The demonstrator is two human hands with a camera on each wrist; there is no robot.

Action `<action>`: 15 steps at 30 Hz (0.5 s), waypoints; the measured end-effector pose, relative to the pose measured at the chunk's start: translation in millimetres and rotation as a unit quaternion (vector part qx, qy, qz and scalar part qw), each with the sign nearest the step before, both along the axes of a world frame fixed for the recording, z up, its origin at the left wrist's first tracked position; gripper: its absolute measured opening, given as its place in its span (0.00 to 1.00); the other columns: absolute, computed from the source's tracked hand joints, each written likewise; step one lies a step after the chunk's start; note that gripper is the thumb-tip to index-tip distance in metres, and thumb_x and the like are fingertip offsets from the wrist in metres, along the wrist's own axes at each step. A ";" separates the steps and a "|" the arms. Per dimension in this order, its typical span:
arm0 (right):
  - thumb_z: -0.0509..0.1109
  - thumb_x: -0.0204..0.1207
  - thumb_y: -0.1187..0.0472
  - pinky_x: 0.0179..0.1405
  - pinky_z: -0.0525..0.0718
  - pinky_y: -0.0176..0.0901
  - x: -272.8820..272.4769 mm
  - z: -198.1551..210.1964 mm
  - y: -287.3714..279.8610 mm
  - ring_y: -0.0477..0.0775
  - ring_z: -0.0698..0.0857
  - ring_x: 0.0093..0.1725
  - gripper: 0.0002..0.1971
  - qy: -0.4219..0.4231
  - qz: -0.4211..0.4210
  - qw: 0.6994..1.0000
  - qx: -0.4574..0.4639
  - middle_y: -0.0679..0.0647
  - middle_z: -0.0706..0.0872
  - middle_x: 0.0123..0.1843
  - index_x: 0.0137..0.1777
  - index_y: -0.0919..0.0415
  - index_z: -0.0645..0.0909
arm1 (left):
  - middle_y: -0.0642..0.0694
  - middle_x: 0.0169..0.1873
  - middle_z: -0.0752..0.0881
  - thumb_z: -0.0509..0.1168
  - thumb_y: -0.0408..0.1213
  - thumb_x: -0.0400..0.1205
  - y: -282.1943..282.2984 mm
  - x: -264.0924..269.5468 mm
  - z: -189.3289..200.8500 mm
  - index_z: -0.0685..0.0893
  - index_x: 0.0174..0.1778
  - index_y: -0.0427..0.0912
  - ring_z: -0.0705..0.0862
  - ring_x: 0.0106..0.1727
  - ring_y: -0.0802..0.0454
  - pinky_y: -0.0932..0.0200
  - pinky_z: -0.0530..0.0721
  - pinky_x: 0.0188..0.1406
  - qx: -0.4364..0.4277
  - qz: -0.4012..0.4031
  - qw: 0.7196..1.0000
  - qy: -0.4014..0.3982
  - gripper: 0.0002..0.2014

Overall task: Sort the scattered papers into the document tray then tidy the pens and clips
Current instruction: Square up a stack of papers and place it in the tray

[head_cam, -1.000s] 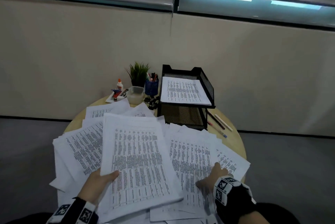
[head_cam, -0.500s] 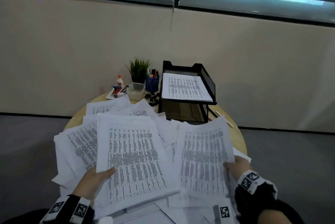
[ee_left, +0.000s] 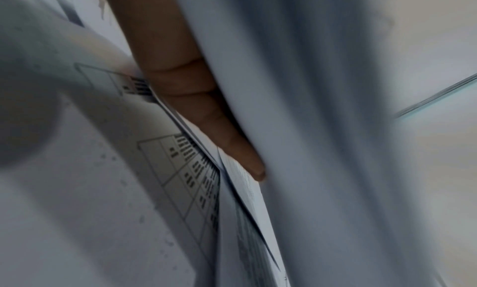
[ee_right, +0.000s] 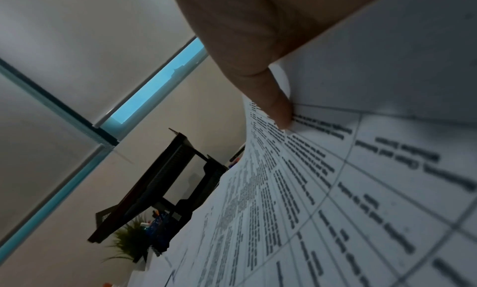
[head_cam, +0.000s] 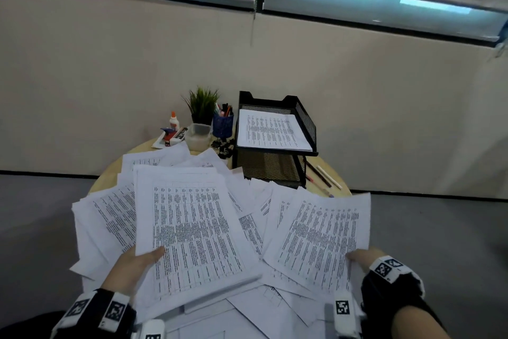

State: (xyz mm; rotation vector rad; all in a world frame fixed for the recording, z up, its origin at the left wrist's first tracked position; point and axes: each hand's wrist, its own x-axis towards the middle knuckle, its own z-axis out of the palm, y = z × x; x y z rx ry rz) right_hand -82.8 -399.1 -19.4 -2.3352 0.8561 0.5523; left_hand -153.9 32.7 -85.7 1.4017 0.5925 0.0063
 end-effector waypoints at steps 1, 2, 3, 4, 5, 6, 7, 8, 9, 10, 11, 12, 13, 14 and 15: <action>0.63 0.81 0.58 0.31 0.77 0.36 -0.2 0.2 0.7 0.56 0.80 0.60 0.24 0.019 0.011 1.000 -0.005 0.60 0.80 0.57 0.74 0.67 0.70 | 0.34 0.62 0.82 0.71 0.32 0.76 0.0 -0.3 1.1 0.75 0.70 0.32 0.79 0.64 0.37 0.39 0.69 0.73 -0.002 -0.002 1.000 0.002 0.26; 0.64 0.80 0.57 0.27 0.75 0.35 1.4 -3.1 -1.0 0.55 0.80 0.58 0.24 0.023 0.020 0.999 -0.014 0.59 0.79 0.55 0.74 0.66 0.71 | 0.34 0.63 0.82 0.70 0.31 0.77 0.6 -0.3 1.5 0.75 0.70 0.31 0.78 0.65 0.36 0.38 0.69 0.73 -0.005 -0.004 1.000 0.003 0.26; 0.65 0.79 0.58 0.31 0.77 0.35 3.9 -6.4 -4.1 0.56 0.79 0.57 0.26 0.022 0.019 0.999 -0.016 0.60 0.79 0.58 0.75 0.67 0.69 | 0.34 0.63 0.82 0.70 0.32 0.77 1.9 -0.1 0.2 0.75 0.70 0.31 0.78 0.65 0.36 0.38 0.69 0.73 -0.002 -0.004 1.000 0.001 0.26; 0.67 0.78 0.59 0.38 0.78 0.37 1.4 -6.3 -4.6 0.58 0.79 0.58 0.28 0.019 0.009 1.000 -0.010 0.63 0.78 0.63 0.76 0.69 0.67 | 0.34 0.63 0.82 0.71 0.32 0.76 2.5 -0.2 -0.3 0.75 0.70 0.31 0.78 0.65 0.36 0.38 0.69 0.73 -0.001 -0.003 1.000 -0.001 0.26; 0.68 0.78 0.60 0.44 0.78 0.41 0.5 -6.5 -5.6 0.60 0.79 0.62 0.30 0.006 -0.010 1.000 0.002 0.65 0.77 0.66 0.76 0.71 0.65 | 0.34 0.63 0.82 0.71 0.33 0.76 2.8 -0.2 -0.4 0.75 0.70 0.31 0.78 0.66 0.36 0.38 0.69 0.73 -0.001 0.000 1.000 0.000 0.26; 0.69 0.77 0.62 0.46 0.78 0.44 -0.1 -7.4 -6.3 0.63 0.79 0.65 0.29 -0.024 -0.038 0.999 0.020 0.66 0.77 0.64 0.76 0.73 0.66 | 0.34 0.63 0.82 0.71 0.33 0.75 3.6 0.2 -0.8 0.75 0.70 0.31 0.78 0.65 0.35 0.37 0.69 0.73 -0.005 0.006 1.000 0.000 0.27; 0.69 0.77 0.64 0.45 0.78 0.45 -1.6 -7.2 -6.6 0.66 0.79 0.66 0.28 -0.052 -0.062 0.996 0.038 0.67 0.78 0.61 0.74 0.74 0.67 | 0.34 0.63 0.82 0.72 0.34 0.75 4.7 0.6 -2.2 0.75 0.69 0.30 0.79 0.65 0.35 0.37 0.70 0.72 -0.004 0.008 1.000 0.000 0.27; 0.68 0.77 0.67 0.47 0.80 0.46 -1.5 -8.2 -7.3 0.68 0.78 0.67 0.27 -0.092 -0.085 0.990 0.058 0.68 0.78 0.61 0.74 0.75 0.67 | 0.33 0.62 0.83 0.73 0.34 0.73 5.7 1.3 -3.0 0.76 0.69 0.30 0.80 0.64 0.35 0.37 0.70 0.72 -0.006 0.009 1.000 0.001 0.28; 0.68 0.77 0.69 0.52 0.80 0.50 -0.6 -8.4 -7.3 0.70 0.78 0.67 0.27 -0.136 -0.109 0.982 0.071 0.70 0.78 0.64 0.74 0.76 0.67 | 0.32 0.62 0.83 0.73 0.34 0.73 6.9 1.8 -4.1 0.76 0.69 0.29 0.80 0.63 0.35 0.37 0.71 0.71 -0.007 0.009 1.000 0.003 0.28; 0.68 0.77 0.71 0.58 0.79 0.54 -1.6 -6.6 -5.7 0.72 0.78 0.66 0.25 -0.180 -0.124 0.973 0.078 0.73 0.78 0.66 0.72 0.78 0.68 | 0.32 0.61 0.83 0.72 0.33 0.74 7.2 2.1 -4.8 0.76 0.68 0.28 0.80 0.63 0.35 0.37 0.71 0.71 -0.008 0.008 1.000 0.003 0.27; 0.67 0.76 0.73 0.61 0.78 0.57 -1.6 -3.8 -3.3 0.73 0.79 0.63 0.21 -0.216 -0.131 0.964 0.082 0.75 0.79 0.65 0.69 0.80 0.72 | 0.32 0.61 0.83 0.72 0.32 0.75 7.1 1.8 -4.8 0.76 0.68 0.28 0.80 0.63 0.35 0.38 0.71 0.71 -0.002 0.004 1.000 0.002 0.25; 0.66 0.76 0.75 0.60 0.78 0.58 -2.8 2.5 0.7 0.73 0.81 0.61 0.18 -0.248 -0.131 0.956 0.090 0.76 0.81 0.63 0.65 0.82 0.74 | 0.32 0.61 0.83 0.71 0.31 0.76 7.2 2.2 -6.1 0.77 0.67 0.28 0.81 0.62 0.35 0.37 0.72 0.70 -0.001 -0.001 1.000 0.003 0.24; 0.66 0.76 0.76 0.59 0.78 0.57 -2.3 9.2 3.3 0.72 0.82 0.60 0.16 -0.267 -0.131 0.949 0.107 0.75 0.82 0.61 0.63 0.82 0.76 | 0.32 0.61 0.83 0.70 0.30 0.77 6.7 2.6 -7.5 0.77 0.67 0.28 0.81 0.60 0.36 0.38 0.72 0.70 -0.001 -0.005 1.000 0.003 0.23; 0.66 0.76 0.76 0.59 0.78 0.56 -1.0 13.0 3.6 0.72 0.82 0.60 0.16 -0.285 -0.137 0.940 0.128 0.73 0.83 0.59 0.63 0.81 0.76 | 0.33 0.61 0.83 0.70 0.29 0.77 5.1 1.7 -7.5 0.77 0.67 0.28 0.81 0.59 0.37 0.39 0.73 0.69 -0.001 -0.009 1.000 0.004 0.22; 0.66 0.76 0.77 0.61 0.78 0.56 2.1 16.4 3.8 0.71 0.83 0.59 0.16 -0.297 -0.146 0.931 0.154 0.72 0.83 0.59 0.63 0.79 0.77 | 0.33 0.61 0.82 0.69 0.29 0.78 3.2 0.4 -7.1 0.76 0.67 0.28 0.81 0.57 0.38 0.41 0.73 0.68 0.008 -0.013 1.000 0.002 0.22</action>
